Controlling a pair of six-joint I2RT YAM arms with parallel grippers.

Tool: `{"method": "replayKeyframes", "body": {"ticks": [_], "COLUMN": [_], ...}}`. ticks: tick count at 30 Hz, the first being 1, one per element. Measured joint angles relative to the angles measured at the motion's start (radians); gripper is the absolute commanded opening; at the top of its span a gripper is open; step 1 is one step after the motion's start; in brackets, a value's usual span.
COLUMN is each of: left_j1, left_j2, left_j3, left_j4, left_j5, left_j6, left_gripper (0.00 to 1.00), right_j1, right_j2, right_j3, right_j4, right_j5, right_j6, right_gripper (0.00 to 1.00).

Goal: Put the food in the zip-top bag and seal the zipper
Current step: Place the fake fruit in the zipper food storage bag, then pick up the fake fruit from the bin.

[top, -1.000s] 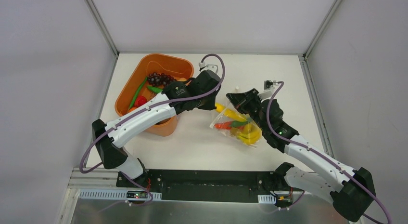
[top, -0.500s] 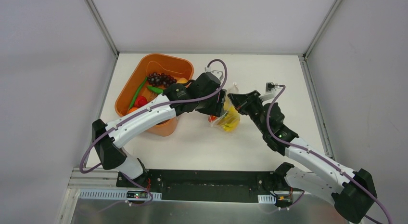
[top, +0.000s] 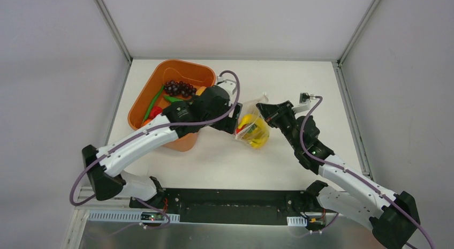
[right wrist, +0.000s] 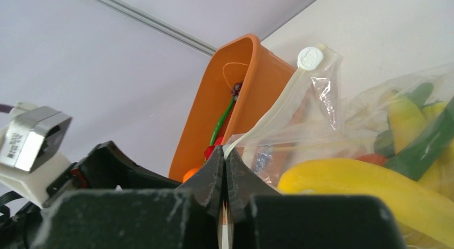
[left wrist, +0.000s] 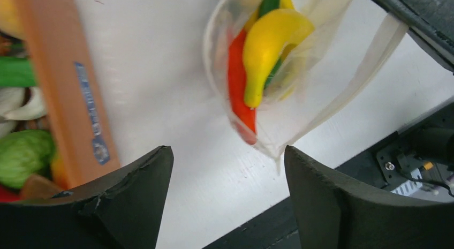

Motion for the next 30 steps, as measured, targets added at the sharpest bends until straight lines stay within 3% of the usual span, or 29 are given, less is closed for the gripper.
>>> {"method": "replayKeyframes", "body": {"ticks": [4,10,30], "left_j1": [0.048,0.204,0.601], "left_j2": [-0.146,-0.278,-0.090], "left_j3": [-0.077,-0.170,-0.200], "left_j4": [0.047,0.087,-0.117], "left_j5": [-0.103,-0.210,-0.452], "left_j6": [0.043,0.063,-0.172], "left_gripper": [0.92,0.98,0.99], "right_j1": [-0.002,-0.002,-0.004], "right_j2": [-0.020,-0.053,-0.035], "right_j3": [0.000,0.000,0.000], "right_j4": [-0.008,-0.026,-0.052], "right_j5": [0.001,0.002,-0.020], "right_j6": [-0.010,-0.040,-0.064], "right_gripper": [0.00,0.00,0.00]}}
